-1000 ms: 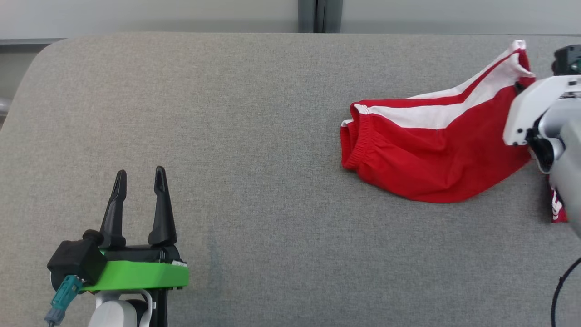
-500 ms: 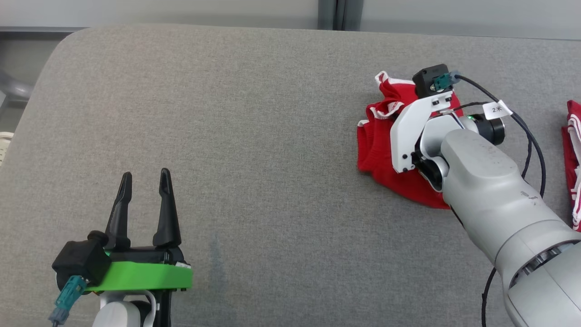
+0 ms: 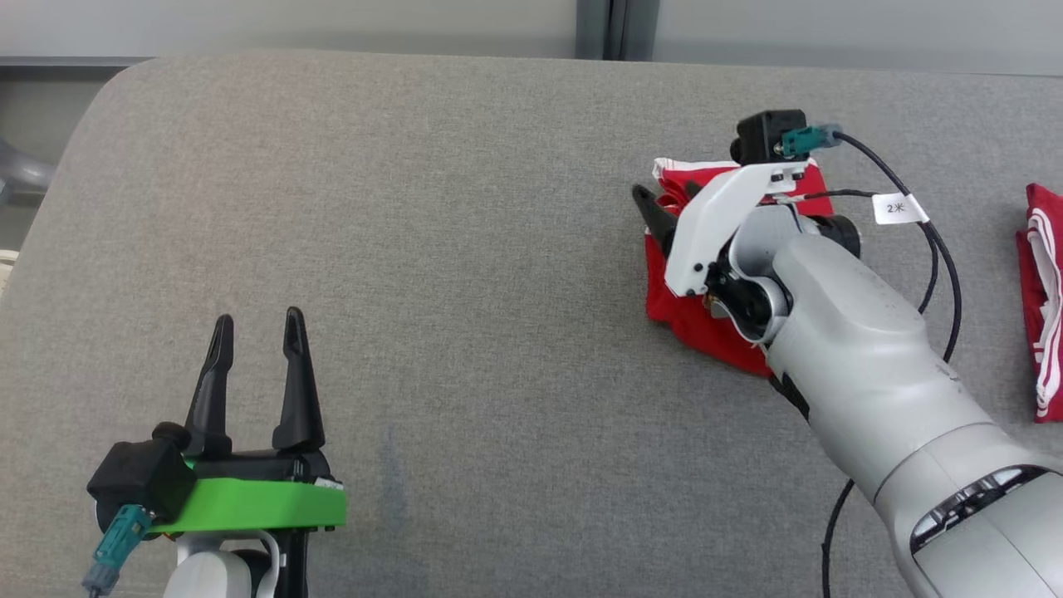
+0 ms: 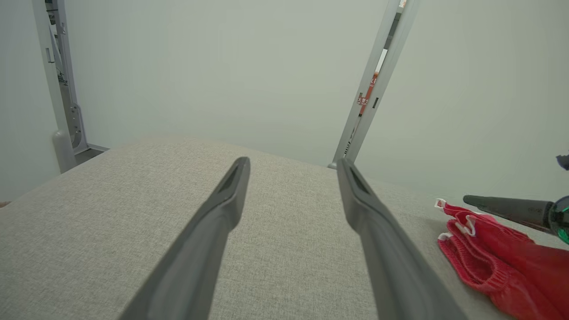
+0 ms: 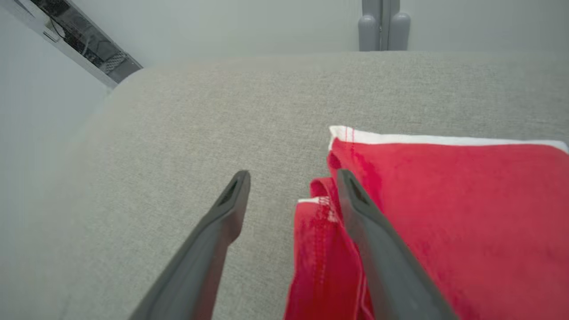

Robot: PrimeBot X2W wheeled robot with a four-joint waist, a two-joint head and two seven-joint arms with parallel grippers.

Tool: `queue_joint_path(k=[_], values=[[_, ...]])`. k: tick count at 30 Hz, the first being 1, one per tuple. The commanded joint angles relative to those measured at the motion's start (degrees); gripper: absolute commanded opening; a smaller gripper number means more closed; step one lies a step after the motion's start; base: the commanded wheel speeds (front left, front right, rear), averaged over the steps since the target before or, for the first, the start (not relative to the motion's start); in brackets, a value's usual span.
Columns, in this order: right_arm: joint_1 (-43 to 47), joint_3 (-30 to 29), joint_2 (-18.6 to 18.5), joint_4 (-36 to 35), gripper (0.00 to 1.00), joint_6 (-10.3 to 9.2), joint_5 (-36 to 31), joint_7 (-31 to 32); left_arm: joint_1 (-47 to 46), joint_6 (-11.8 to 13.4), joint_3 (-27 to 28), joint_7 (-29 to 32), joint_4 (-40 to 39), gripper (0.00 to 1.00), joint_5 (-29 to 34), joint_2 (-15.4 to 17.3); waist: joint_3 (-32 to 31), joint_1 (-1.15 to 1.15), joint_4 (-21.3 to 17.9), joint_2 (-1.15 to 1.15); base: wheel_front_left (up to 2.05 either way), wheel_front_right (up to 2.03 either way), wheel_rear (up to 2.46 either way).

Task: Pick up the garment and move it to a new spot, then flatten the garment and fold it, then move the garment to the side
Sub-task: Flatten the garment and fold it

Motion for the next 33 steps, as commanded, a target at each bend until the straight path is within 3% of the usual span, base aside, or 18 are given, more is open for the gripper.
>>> queue_joint_path(k=[1, 5, 10, 11, 13, 24, 33], values=[[1.07, -0.98, -0.51, -3.32, 1.0, -0.1, 2.0, 0.33, 0.27, 0.1, 0.39, 0.01, -0.14, 1.0, 0.25, 0.13, -0.28, 0.0, -0.71, 0.0, 0.0, 0.0, 0.0], [3.65, -4.64, -7.15, -11.07, 1.0, -0.1, 3.58, -1.32, 0.6, 0.0, 0.84, 0.01, -0.43, 1.0, 0.5, 0.12, -0.55, 0.0, -1.65, 0.0, 0.0, 0.0, 0.0], [6.77, -7.81, -14.42, -9.34, 1.0, -0.05, -4.44, -4.78, 0.11, -0.24, 0.57, 0.01, -0.47, 1.0, 0.54, 0.13, -0.2, 0.0, -1.92, 0.0, 0.0, 0.0, 0.0], [7.76, -8.43, -15.21, -8.34, 0.94, -0.05, -6.29, -5.54, -0.15, -0.25, 0.37, 0.01, -0.5, 1.0, 0.5, 0.13, 0.02, 0.0, -1.87, 0.0, 0.0, 0.0, 0.0], [9.46, -9.31, -15.71, -6.78, 0.0, -0.05, -8.94, -6.85, -0.67, -0.32, 0.03, 0.01, -0.49, 1.0, 0.4, 0.14, 0.42, 0.0, -1.68, 0.0, 0.0, 0.0, 0.0], [16.6, -5.73, -7.15, -10.56, 0.0, -0.1, -14.72, -5.43, -1.04, -0.45, 0.35, 0.01, 0.03, 1.0, 0.77, 0.13, 0.53, 0.0, -1.65, 0.0, 0.0, 0.0, 0.0], [25.57, 3.3, -2.09, -25.97, 0.0, -0.07, -13.03, 0.05, 0.42, -0.37, 1.17, 0.01, 0.29, 1.0, 0.89, 0.13, -1.47, 0.0, -2.65, 0.0, 0.0, 0.0, 0.0]])
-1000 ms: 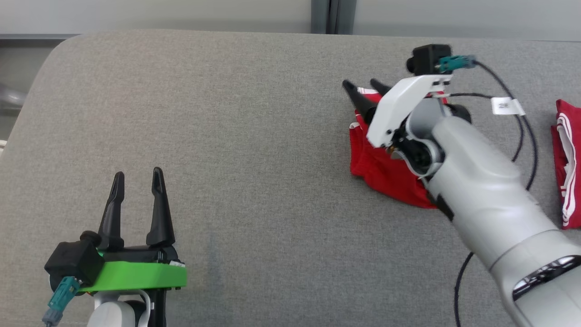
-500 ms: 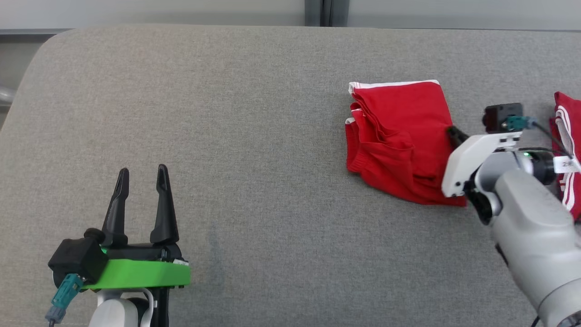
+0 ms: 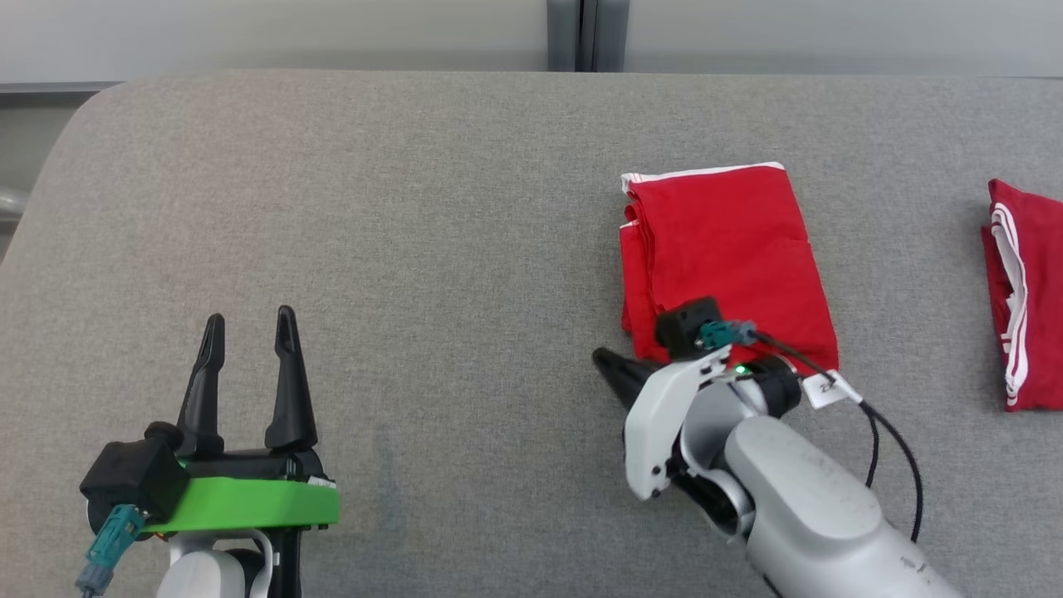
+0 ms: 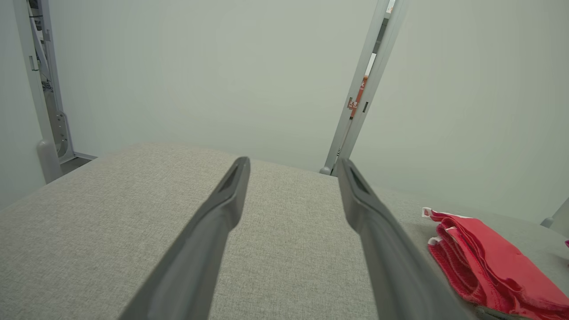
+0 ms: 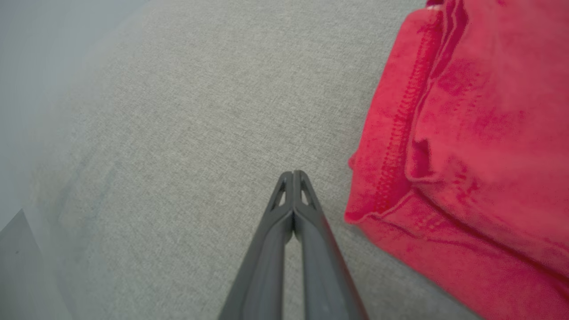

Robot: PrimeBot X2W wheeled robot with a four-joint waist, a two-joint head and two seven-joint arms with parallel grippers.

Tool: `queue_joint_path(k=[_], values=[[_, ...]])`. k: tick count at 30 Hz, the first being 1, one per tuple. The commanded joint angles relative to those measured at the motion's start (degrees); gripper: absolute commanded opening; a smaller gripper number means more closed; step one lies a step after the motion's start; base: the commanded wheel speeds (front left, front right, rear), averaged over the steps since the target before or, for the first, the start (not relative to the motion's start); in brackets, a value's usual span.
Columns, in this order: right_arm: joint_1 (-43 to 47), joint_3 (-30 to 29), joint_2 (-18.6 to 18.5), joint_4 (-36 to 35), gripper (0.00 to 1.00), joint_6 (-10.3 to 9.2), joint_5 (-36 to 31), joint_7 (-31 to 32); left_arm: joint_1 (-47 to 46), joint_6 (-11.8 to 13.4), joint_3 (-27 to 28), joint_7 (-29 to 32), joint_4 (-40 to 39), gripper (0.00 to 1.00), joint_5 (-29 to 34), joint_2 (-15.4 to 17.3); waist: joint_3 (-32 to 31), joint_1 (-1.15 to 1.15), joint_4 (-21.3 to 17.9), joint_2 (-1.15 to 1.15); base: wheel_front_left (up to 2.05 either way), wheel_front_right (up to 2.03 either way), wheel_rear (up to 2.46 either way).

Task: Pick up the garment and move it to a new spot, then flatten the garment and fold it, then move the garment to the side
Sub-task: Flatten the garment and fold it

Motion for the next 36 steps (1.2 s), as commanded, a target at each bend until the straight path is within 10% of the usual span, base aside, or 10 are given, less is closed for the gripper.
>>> queue_joint_path(k=[1, 7, 8, 9, 24, 36], values=[[2.53, 1.45, 0.36, -3.3, 0.0, -0.04, 1.63, 1.26, 0.76, -0.14, 0.33, 0.01, 0.18, 1.0, 0.34, 0.13, -0.59, 0.0, -0.52, 0.0, 0.0, 0.0, 0.0], [9.69, 2.8, 0.96, -18.22, 0.0, -0.04, 7.64, 4.42, 1.88, 0.37, 1.23, 0.01, -0.07, 1.0, 0.77, 0.13, -1.96, 0.0, -2.52, 0.0, 0.0, 0.0, 0.0], [10.51, 1.88, 0.8, -20.07, 0.36, -0.04, 7.41, 3.87, 2.07, 0.49, 1.4, 0.01, -0.06, 1.0, 0.82, 0.13, -2.21, 0.0, -2.94, 0.0, 0.0, 0.0, 0.0], [11.54, 0.59, 0.63, -22.16, 1.0, -0.04, 6.86, 3.28, 2.3, 0.64, 1.56, 0.01, 0.0, 1.0, 0.86, 0.13, -2.51, 0.0, -3.44, 0.0, 0.0, 0.0, 0.0], [19.15, -26.72, -2.64, -32.93, 1.0, -0.03, -9.56, -7.27, 4.18, 1.3, 4.79, 0.01, 2.34, 1.0, 2.22, 0.13, -7.27, 0.0, -9.51, 0.0, 0.0, 0.0, 0.0], [18.11, -27.27, -8.66, -21.44, 1.0, -0.02, -6.31, -12.98, 5.95, 0.23, 4.44, 0.01, 6.8, 1.0, 4.0, 0.14, -9.45, 0.0, -11.46, 0.0, 0.0, 0.0, 0.0]])
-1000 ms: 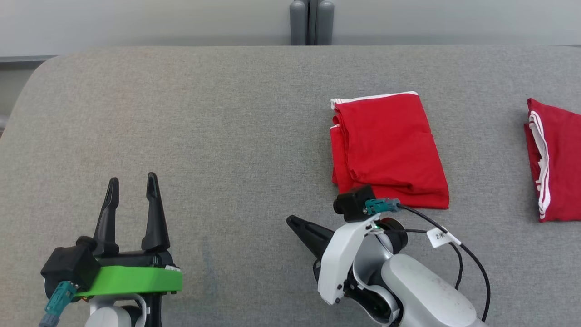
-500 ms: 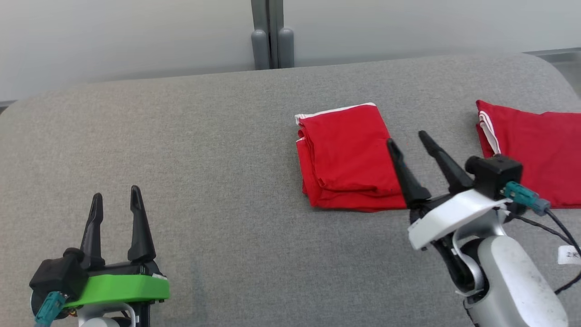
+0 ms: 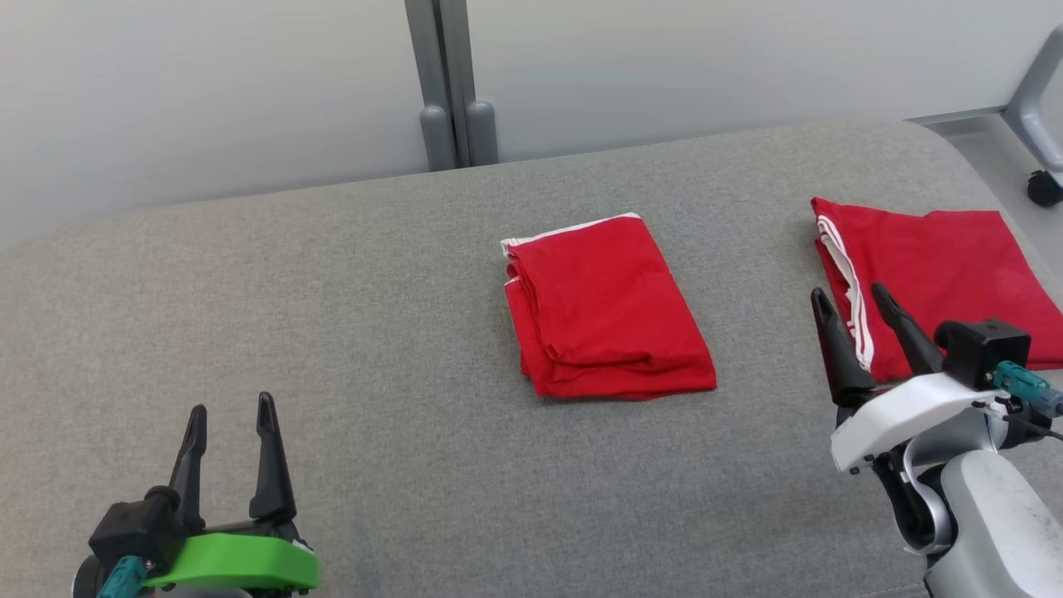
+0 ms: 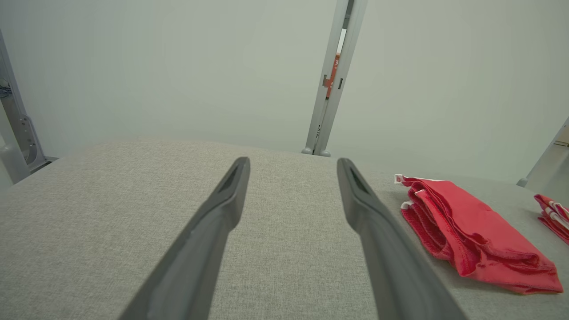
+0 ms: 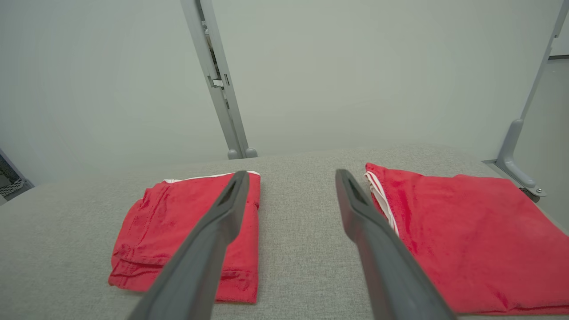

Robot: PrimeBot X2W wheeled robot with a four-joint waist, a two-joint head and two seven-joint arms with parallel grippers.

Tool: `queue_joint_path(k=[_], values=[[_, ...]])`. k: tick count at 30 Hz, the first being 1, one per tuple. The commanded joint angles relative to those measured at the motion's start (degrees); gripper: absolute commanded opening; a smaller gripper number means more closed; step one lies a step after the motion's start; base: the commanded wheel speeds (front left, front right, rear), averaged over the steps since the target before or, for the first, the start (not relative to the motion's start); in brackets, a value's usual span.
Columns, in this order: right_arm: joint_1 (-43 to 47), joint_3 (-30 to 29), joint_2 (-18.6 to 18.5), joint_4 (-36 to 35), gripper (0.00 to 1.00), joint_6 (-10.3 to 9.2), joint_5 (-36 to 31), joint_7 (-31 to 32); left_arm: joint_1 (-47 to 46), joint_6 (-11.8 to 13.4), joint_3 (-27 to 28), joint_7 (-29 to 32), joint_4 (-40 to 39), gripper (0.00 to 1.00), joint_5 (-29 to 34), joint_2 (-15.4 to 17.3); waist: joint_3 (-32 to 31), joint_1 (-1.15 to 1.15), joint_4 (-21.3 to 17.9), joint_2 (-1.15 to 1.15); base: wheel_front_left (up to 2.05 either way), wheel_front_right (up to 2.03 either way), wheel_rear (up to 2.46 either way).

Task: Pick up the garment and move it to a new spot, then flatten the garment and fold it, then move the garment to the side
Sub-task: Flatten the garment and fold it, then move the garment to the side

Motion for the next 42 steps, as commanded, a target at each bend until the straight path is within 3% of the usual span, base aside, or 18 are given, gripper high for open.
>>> queue_joint_path(k=[1, 14, 34, 38, 42], values=[[-0.66, 0.52, -0.65, 0.91, 1.0, -0.01, 0.34, -0.54, 0.77, -0.3, -0.17, 0.01, 0.22, 1.0, 0.53, 0.15, -0.35, 0.0, -0.23, 0.0, 0.0, 0.0, 0.0], [-1.1, 2.47, -1.16, 8.83, 1.0, -0.01, 3.28, -4.07, 0.35, -1.19, -0.19, 0.01, 2.49, 1.0, 0.28, 0.16, -1.4, 0.0, -0.42, 0.0, 0.0, 0.0, 0.0], [-2.78, 3.09, -1.67, 9.13, 1.0, -0.01, 2.07, -4.07, 0.26, -1.12, -0.78, 0.01, 2.49, 1.0, -1.0, 0.16, -0.42, 0.0, 1.02, 0.0, 0.0, 0.0, 0.0], [-4.54, 3.35, -2.16, 7.78, 1.0, -0.01, 2.29, -1.76, -0.52, -0.55, -1.06, 0.01, 1.09, 1.0, -1.15, 0.16, 1.09, 0.0, 2.28, 0.0, 0.0, 0.0, 0.0], [-9.37, 2.5, -2.43, 8.48, 1.0, -0.01, 4.28, 5.67, -2.48, -0.44, -1.6, 0.01, -0.88, 1.0, -0.94, 0.16, 4.48, 0.0, 4.39, 0.0, 0.0, 0.0, 0.0]])
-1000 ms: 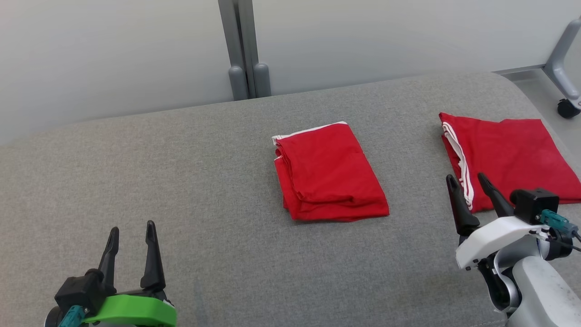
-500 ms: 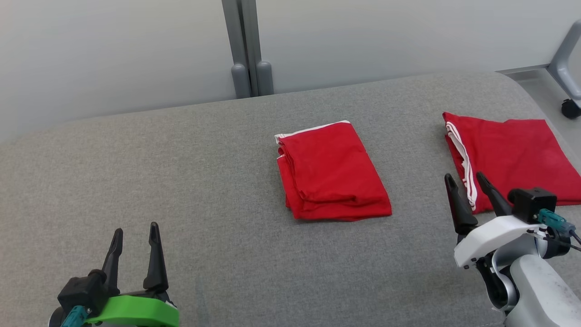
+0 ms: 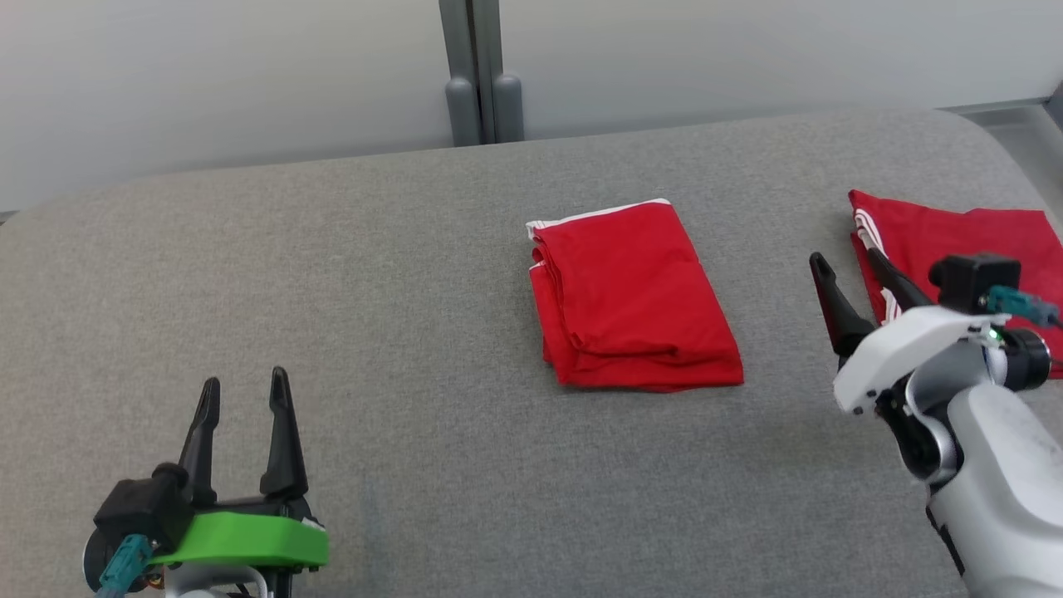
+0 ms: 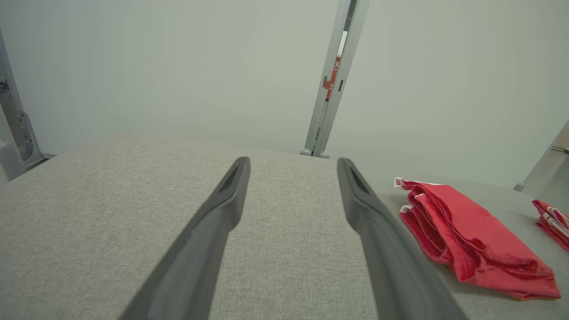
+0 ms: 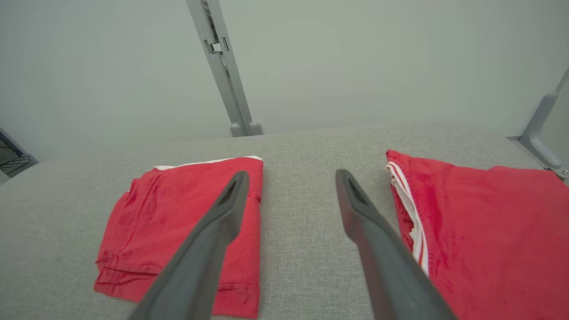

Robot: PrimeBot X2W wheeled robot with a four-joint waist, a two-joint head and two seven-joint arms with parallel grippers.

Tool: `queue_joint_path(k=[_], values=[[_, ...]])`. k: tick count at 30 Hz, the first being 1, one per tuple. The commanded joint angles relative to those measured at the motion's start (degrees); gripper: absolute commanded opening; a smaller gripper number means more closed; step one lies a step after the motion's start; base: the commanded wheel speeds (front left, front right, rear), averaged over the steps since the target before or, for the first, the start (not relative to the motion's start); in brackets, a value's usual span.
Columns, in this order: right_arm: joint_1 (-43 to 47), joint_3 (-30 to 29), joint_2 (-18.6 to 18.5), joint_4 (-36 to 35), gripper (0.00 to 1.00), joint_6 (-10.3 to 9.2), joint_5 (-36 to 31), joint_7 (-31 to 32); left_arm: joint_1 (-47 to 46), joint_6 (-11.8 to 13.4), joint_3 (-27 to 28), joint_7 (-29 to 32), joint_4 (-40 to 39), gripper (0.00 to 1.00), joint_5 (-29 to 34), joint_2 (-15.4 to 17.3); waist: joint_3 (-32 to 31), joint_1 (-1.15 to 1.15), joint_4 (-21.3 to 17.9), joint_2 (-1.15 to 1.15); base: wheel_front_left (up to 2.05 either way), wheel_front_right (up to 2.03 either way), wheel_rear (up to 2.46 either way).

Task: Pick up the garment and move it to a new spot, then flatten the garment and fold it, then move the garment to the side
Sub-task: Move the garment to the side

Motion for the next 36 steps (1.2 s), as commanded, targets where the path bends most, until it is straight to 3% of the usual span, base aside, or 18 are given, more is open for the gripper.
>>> queue_joint_path(k=[1, 6, 10, 23, 24, 26, 31, 36], values=[[-2.54, -0.34, -0.32, 0.88, 1.0, -0.02, 0.65, 3.26, -1.41, 0.36, -0.23, 0.01, -0.76, 1.0, -0.16, 0.17, 3.38, 0.0, 2.63, 0.0, 0.0, 0.0, 0.0], [-11.99, 0.02, -1.22, 7.68, 1.0, -0.02, 0.07, 19.03, -4.33, 0.6, -1.68, 0.01, -2.44, 1.0, -0.99, 0.17, 8.75, 0.0, 7.35, 0.0, 0.0, 0.0, 0.0], [-16.14, -0.94, 0.06, 12.64, 1.0, -0.02, 0.38, 24.43, -5.49, 1.0, -2.85, 0.01, -2.83, 1.0, -1.96, 0.16, 11.26, 0.0, 10.04, 0.0, 0.0, 0.0, 0.0], [-19.01, -5.67, 4.25, 25.55, 1.0, -0.02, -6.7, 26.53, -7.11, 1.34, -3.68, 0.02, -2.57, 1.0, -2.99, 0.16, 14.3, 0.0, 13.65, 0.0, 0.0, 0.0, 0.0], [-18.7, -5.5, 4.82, 26.42, 0.5, -0.01, -7.13, 27.33, -7.23, 1.3, -3.65, 0.02, -2.54, 1.0, -2.94, 0.15, 14.29, 0.0, 13.61, 0.0, 0.0, 0.0, 0.0], [-18.45, -4.86, 5.21, 27.23, 0.0, 0.0, -7.91, 28.0, -7.33, 1.34, -3.6, 0.02, -2.6, 1.0, -2.94, 0.15, 14.18, 0.0, 13.39, 0.0, 0.0, 0.0, 0.0], [-17.94, 0.22, 2.94, 25.47, 0.0, -0.05, -10.05, 29.97, -6.72, 1.17, -3.48, 0.02, -2.66, 1.0, -2.99, 0.16, 13.08, 0.0, 11.72, 0.0, 0.0, 0.0, 0.0], [-20.7, 8.74, -1.74, 17.81, 0.0, -0.06, -8.82, 33.45, -5.39, 1.49, -3.14, 0.02, -3.8, 1.0, -2.96, 0.16, 11.69, 0.0, 8.1, 0.0, 0.0, 0.0, 0.0]])
